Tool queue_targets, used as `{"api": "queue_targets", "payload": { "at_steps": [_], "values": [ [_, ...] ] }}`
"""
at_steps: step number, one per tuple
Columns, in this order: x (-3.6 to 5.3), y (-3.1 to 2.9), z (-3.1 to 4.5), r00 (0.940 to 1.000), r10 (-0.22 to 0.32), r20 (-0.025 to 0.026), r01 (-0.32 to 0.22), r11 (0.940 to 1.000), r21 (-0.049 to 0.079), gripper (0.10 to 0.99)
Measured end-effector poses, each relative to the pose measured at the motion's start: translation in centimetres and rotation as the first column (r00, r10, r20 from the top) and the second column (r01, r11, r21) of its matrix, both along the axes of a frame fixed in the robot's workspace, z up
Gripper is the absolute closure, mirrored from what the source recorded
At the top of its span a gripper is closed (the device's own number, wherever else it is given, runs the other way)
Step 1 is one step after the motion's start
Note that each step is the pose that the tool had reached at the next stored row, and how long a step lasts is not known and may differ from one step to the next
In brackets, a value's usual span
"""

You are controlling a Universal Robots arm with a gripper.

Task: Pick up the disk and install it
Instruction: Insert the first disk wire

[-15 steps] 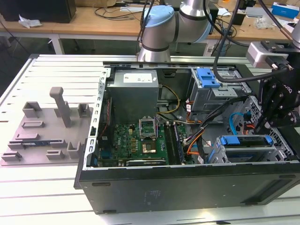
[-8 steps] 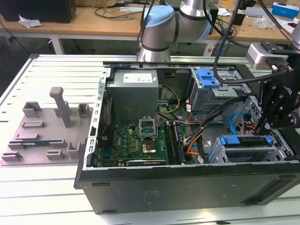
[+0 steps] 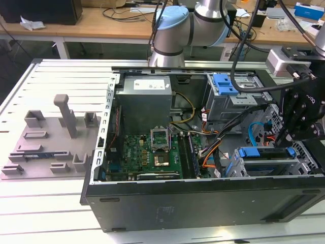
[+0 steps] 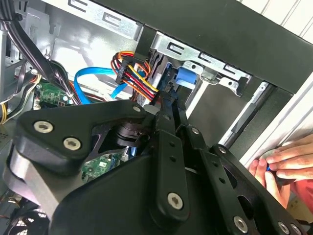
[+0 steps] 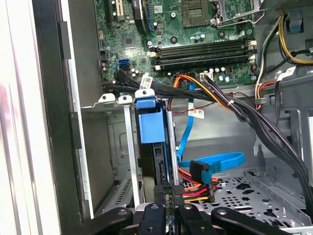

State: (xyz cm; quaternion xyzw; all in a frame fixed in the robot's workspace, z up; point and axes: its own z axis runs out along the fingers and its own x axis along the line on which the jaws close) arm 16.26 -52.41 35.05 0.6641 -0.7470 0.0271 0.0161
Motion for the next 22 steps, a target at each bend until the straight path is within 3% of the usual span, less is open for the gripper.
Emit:
{"api": "queue_targets", "payload": {
  "at_steps": [22],
  "values": [
    [0.00, 0.00, -0.46, 1.0000, 0.000, 0.0000, 0.000, 1.0000, 0.000, 0.918]
  ]
}}
